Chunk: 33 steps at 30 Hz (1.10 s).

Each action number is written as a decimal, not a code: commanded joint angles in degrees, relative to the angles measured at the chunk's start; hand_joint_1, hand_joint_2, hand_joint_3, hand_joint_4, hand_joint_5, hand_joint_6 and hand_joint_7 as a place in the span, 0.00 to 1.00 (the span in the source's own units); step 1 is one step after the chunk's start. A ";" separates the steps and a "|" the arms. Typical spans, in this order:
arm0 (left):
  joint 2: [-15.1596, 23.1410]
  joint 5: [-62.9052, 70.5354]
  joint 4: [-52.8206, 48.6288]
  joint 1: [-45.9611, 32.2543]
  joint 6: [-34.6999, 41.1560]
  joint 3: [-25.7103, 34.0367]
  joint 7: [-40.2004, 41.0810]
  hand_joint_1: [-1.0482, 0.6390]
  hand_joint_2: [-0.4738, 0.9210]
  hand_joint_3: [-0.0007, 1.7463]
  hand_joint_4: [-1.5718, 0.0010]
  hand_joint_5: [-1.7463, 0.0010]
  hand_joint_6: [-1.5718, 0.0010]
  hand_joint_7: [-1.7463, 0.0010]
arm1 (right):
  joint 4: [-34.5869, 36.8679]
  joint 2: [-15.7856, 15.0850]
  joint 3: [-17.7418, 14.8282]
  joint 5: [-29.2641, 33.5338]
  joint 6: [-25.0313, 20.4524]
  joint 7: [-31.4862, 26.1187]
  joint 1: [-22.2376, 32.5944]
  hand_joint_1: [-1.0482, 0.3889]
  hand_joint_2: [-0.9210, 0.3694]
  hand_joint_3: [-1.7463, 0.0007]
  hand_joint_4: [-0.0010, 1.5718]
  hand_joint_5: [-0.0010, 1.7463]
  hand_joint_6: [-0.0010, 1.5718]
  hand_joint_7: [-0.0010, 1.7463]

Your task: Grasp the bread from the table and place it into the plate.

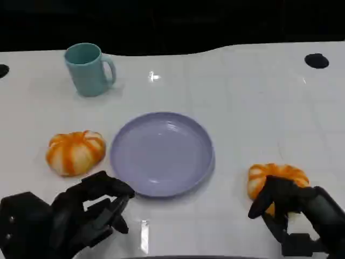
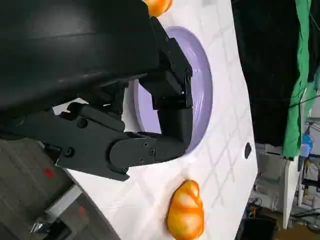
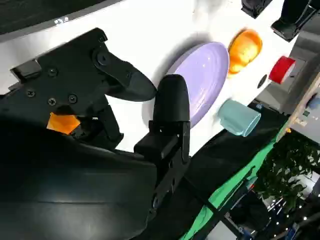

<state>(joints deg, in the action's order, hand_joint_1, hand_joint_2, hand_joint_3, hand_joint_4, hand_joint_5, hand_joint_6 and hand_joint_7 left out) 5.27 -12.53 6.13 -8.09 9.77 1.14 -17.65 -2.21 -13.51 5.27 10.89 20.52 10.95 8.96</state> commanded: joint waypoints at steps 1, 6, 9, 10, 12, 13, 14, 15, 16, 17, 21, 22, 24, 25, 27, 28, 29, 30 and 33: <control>0.97 0.19 0.86 -0.17 0.52 0.21 0.12 0.37 1.00 0.27 0.61 0.01 0.58 0.27 | -0.45 -0.80 -0.23 -0.33 -0.16 0.23 -0.28 0.57 0.28 0.38 0.55 1.00 0.45 0.87; 0.88 0.06 0.43 -0.05 0.30 0.30 -0.09 0.37 1.00 0.27 0.61 0.00 0.58 0.26 | -0.32 -0.83 -0.24 -0.17 -0.04 0.16 -0.31 0.57 0.28 0.38 0.55 1.00 0.45 0.87; 0.89 -0.01 -0.18 0.12 -0.35 0.32 -0.46 0.37 1.00 0.27 0.61 0.00 0.58 0.26 | 0.34 -0.81 -0.23 -0.19 0.92 0.00 -0.49 0.57 0.28 0.38 0.55 1.00 0.45 0.87; 0.87 0.05 -0.33 0.17 -0.47 0.32 -0.44 0.37 1.00 0.27 0.61 0.00 0.58 0.26 | 0.57 -0.77 -0.23 -0.25 1.15 -0.03 -0.55 0.57 0.28 0.38 0.55 1.00 0.45 0.87; 0.78 0.12 -0.29 0.22 -0.22 0.33 -0.15 0.37 1.00 0.26 0.61 0.00 0.58 0.27 | 0.78 -0.76 -0.23 -0.17 1.20 -0.07 -0.65 0.57 0.28 0.38 0.55 1.00 0.45 0.87; 0.80 0.07 -0.42 0.26 -0.42 0.34 -0.29 0.37 1.00 0.26 0.61 0.00 0.58 0.27 | 0.72 -0.75 -0.21 -0.09 0.97 -0.07 -0.65 0.57 0.28 0.38 0.55 1.00 0.45 0.87; 0.82 0.05 -0.53 0.28 -0.61 0.34 -0.41 0.37 1.00 0.26 0.61 0.00 0.58 0.27 | 0.63 -0.74 -0.20 -0.03 0.76 -0.06 -0.63 0.57 0.28 0.39 0.55 1.00 0.45 0.87; 0.84 0.06 -0.65 0.32 -0.84 0.34 -0.50 0.37 1.00 0.27 0.61 0.00 0.58 0.27 | 0.51 -0.72 -0.19 -0.03 0.56 -0.03 -0.60 0.57 0.28 0.39 0.55 1.00 0.45 0.87; 0.87 0.09 -0.70 0.35 -0.89 0.33 -0.53 0.37 1.00 0.27 0.61 0.00 0.58 0.27 | 0.36 -0.69 -0.17 0.09 0.36 -0.08 -0.58 0.57 0.28 0.39 0.55 1.00 0.45 0.87; 0.89 0.12 -0.68 0.36 -0.82 0.31 -0.48 0.37 1.00 0.27 0.61 0.00 0.58 0.27 | 0.30 -0.67 -0.16 0.16 0.28 -0.12 -0.57 0.57 0.28 0.39 0.55 1.00 0.45 0.87; 0.83 0.13 -0.58 0.31 -0.69 0.31 -0.32 0.37 1.00 0.27 0.61 0.00 0.58 0.27 | 0.37 -0.71 -0.12 0.20 0.38 -0.06 -0.57 0.58 0.28 0.38 0.55 1.00 0.45 0.87; 0.85 0.10 -0.57 0.29 -0.73 0.31 -0.39 0.37 1.00 0.27 0.61 0.00 0.58 0.27 | 0.30 -0.74 -0.12 0.19 0.31 0.00 -0.55 0.58 0.28 0.38 0.55 1.00 0.45 0.87; 0.90 0.04 -0.62 0.29 -0.82 0.33 -0.52 0.37 1.00 0.27 0.61 0.00 0.58 0.27 | -0.06 -0.77 -0.12 0.08 -0.04 0.16 -0.41 0.58 0.28 0.38 0.55 1.00 0.45 0.87; 0.91 0.00 -0.60 0.28 -0.80 0.35 -0.54 0.37 1.00 0.27 0.61 0.00 0.58 0.27 | -0.09 -0.76 -0.12 0.01 -0.04 0.19 -0.39 0.58 0.28 0.39 0.55 1.00 0.44 0.87; 0.90 -0.11 -0.47 0.25 -0.57 0.38 -0.54 0.37 1.00 0.27 0.61 0.00 0.58 0.27 | -0.18 -0.76 -0.11 0.06 -0.05 0.15 -0.35 0.58 0.28 0.39 0.55 1.00 0.44 0.87; 0.88 -0.21 -0.36 0.22 -0.41 0.40 -0.53 0.37 1.00 0.27 0.61 0.00 0.58 0.27 | -0.31 -0.76 -0.14 0.07 -0.16 0.13 -0.31 0.58 0.28 0.39 0.55 1.00 0.44 0.87; 0.91 -0.21 -0.36 0.21 -0.43 0.39 -0.56 0.37 1.00 0.27 0.61 0.00 0.58 0.27 | -0.39 -0.69 -0.19 -0.07 -0.24 0.11 -0.26 0.58 0.28 0.39 0.55 1.00 0.44 0.87; 0.92 -0.17 -0.35 0.20 -0.46 0.37 -0.57 0.37 1.00 0.27 0.61 0.00 0.58 0.27 | -0.37 -0.53 -0.29 -0.33 -0.06 0.00 -0.24 0.58 0.28 0.39 0.55 1.00 0.44 0.86; 0.90 -0.11 -0.24 0.15 -0.30 0.36 -0.42 0.37 1.00 0.27 0.61 0.00 0.58 0.27 | -0.94 0.05 -0.73 -1.54 0.16 -0.27 -0.05 0.61 0.32 0.38 0.51 0.98 0.47 0.66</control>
<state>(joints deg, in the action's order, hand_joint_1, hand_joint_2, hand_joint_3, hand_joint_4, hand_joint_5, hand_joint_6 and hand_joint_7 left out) 5.31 -12.42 5.81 -7.80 9.71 1.16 -17.69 -1.91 -13.44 5.28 10.71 20.60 10.98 8.73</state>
